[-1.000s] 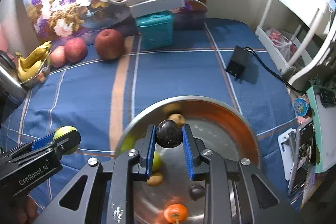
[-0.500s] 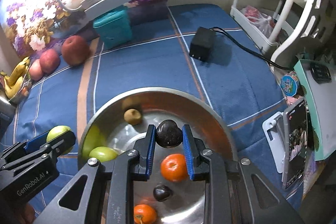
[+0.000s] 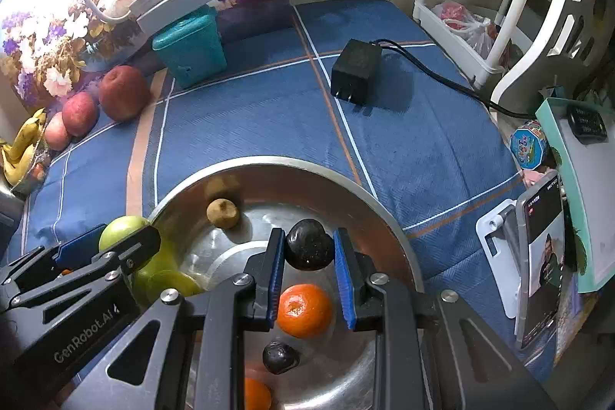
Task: Organize fruits
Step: 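Carry the green apple and black plum over the steel plate with both tools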
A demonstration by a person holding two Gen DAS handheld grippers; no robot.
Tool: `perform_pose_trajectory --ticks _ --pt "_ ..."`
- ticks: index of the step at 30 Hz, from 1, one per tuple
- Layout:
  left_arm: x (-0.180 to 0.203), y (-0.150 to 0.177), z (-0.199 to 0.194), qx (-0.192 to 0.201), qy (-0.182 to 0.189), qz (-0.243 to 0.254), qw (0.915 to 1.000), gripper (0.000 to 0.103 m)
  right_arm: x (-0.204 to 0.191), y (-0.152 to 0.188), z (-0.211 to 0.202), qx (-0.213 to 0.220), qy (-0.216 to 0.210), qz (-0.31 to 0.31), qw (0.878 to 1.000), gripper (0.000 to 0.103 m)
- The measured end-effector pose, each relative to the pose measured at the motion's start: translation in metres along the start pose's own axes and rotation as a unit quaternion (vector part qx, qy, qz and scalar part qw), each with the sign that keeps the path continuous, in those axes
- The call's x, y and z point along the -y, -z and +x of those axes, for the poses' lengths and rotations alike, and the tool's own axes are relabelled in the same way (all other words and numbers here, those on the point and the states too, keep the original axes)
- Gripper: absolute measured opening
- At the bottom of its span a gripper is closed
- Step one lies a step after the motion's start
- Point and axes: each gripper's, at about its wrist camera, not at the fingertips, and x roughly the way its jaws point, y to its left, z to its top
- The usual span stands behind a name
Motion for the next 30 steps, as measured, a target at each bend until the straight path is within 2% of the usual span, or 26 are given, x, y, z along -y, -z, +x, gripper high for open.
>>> perform_pose_trajectory --ticks 30 --pt "0.007 -0.001 0.022 -0.006 -0.009 0.004 0.9999 0.055 -0.001 0.007 0.029 -0.038 0.006 -0.005 0.999 0.027"
